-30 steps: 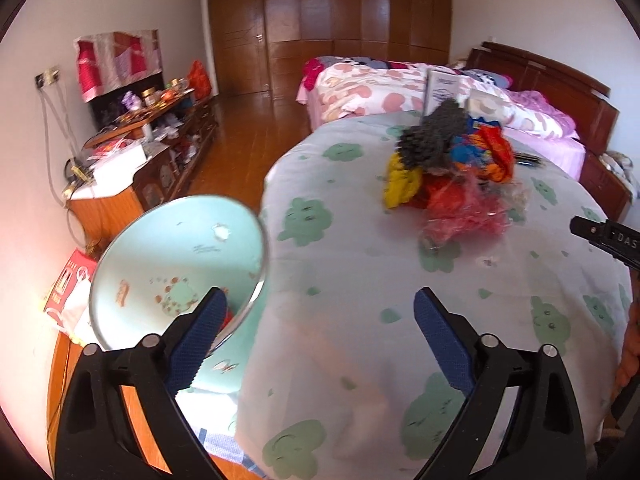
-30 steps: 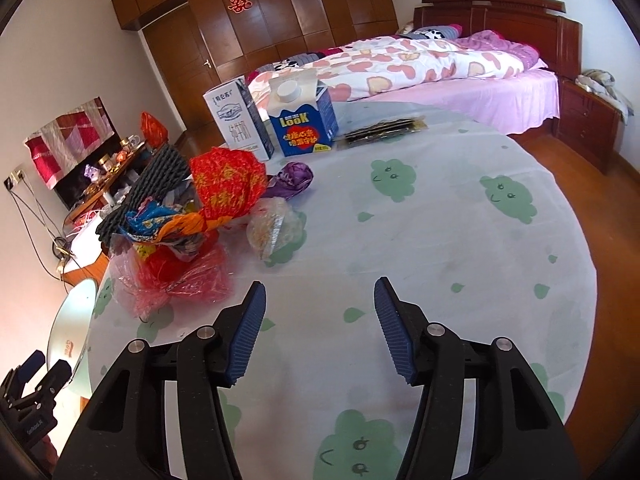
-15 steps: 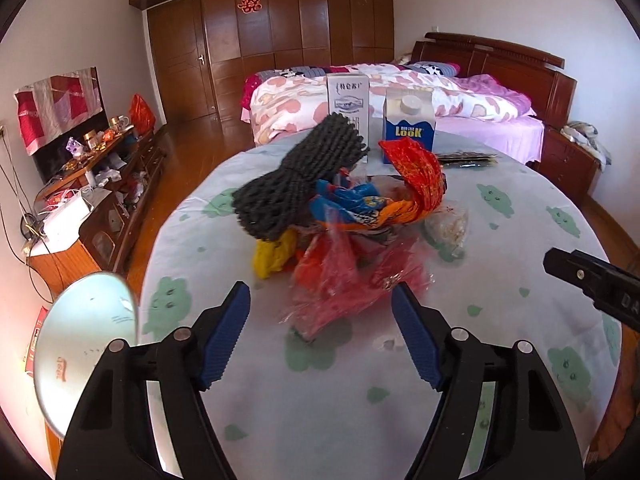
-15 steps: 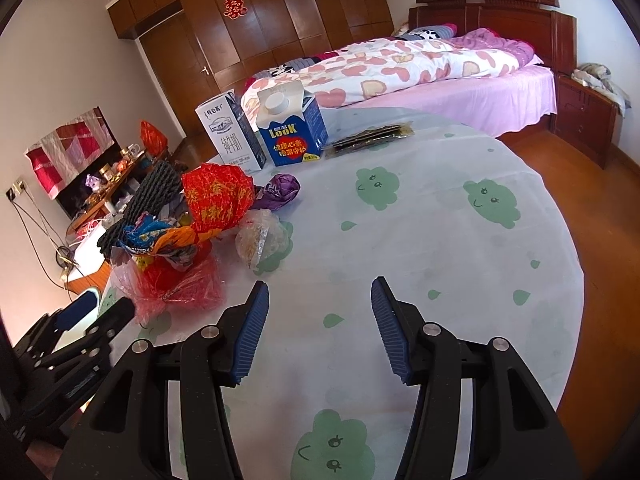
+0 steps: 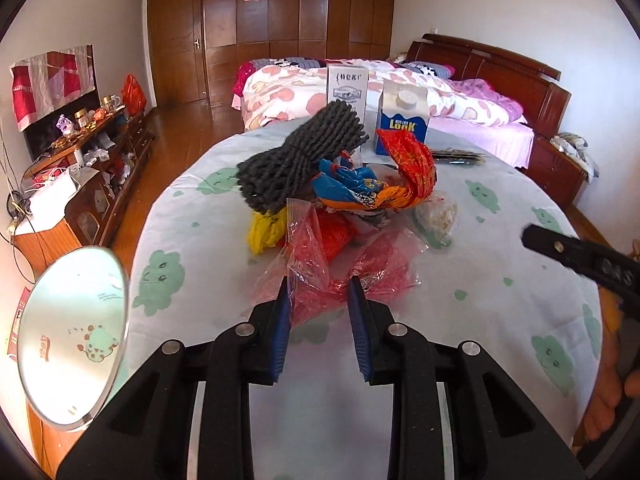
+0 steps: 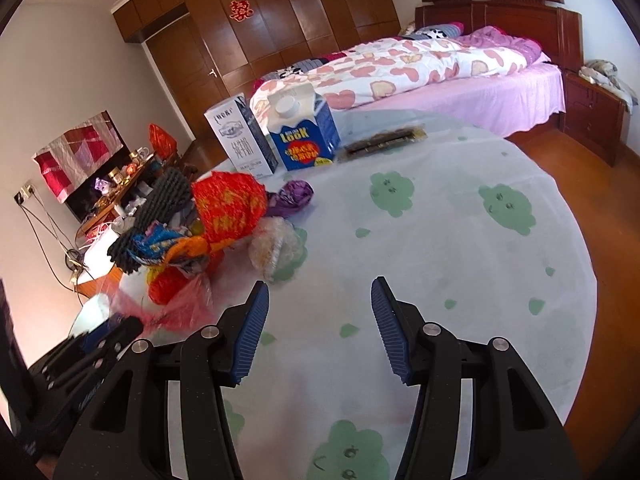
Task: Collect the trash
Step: 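Grasp the pink plastic bag with the left gripper while the right grasps the red wrapper, then carry the pink bag and red wrapper over the blue bin with both grippers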
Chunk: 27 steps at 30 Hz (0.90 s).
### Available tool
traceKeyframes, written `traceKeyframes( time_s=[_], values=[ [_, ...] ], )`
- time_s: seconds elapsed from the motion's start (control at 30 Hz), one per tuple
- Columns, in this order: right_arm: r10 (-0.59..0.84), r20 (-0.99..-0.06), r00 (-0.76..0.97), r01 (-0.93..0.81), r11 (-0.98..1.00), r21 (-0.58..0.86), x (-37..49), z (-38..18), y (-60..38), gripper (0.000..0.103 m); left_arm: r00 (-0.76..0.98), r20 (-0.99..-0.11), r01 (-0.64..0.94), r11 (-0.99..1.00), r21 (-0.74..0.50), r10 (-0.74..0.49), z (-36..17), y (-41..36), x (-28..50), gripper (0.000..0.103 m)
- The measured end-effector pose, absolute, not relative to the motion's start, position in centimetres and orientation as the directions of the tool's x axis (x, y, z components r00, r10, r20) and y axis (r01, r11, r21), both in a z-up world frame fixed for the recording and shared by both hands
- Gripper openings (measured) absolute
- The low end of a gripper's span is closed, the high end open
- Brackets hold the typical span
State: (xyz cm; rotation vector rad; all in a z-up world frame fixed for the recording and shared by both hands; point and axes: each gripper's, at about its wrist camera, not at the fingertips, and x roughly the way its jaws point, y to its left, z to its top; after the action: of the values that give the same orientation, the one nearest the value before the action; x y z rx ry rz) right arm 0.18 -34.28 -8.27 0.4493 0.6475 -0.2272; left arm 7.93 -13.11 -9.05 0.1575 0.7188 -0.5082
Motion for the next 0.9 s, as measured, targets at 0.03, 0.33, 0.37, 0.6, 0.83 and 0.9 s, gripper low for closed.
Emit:
traceKeyframes(
  time_s=[0.03,0.33,0.37,0.6,0.83,0.9],
  values=[
    [-0.061,-0.622,0.781,0.334,0.881,0.334,0.4,-8.2,-34.2,0.054,0.644,-0.657,0.496,0.868,-0.034,-0.393,-8.7,-12.5,7.5,0.027],
    [0.037,-0.602,0.798,0.275,0.866,0.418,5.9,-6.3,-31.4,0.054,0.739,-0.579,0.381,0.922,-0.063,-0.345,-5.1,-6.5,6.9,0.027],
    [0.049,-0.605,0.795,0.276,0.859,0.432,6.5,-6.4,-31.2,0.054,0.752,-0.569,0.365,0.929,-0.061,-0.333,-4.7,-5.9,7.0,0.027],
    [0.080,-0.677,0.732,0.370,0.787,0.494,11.0,-8.5,-30.5,0.054,0.779,-0.558,0.296,0.952,-0.077,-0.287,-3.8,-2.8,7.8,0.028],
    [0.117,-0.662,0.740,0.343,0.781,0.522,10.2,-9.1,-31.4,0.020,0.774,-0.579,0.246,0.964,-0.099,-0.257,-4.4,-0.6,7.9,0.028],
    [0.108,-0.647,0.755,0.329,0.791,0.516,9.2,-8.7,-31.6,0.019,0.777,-0.575,0.245,0.964,-0.101,-0.257,-4.3,-0.2,7.8,0.028]
  ],
)
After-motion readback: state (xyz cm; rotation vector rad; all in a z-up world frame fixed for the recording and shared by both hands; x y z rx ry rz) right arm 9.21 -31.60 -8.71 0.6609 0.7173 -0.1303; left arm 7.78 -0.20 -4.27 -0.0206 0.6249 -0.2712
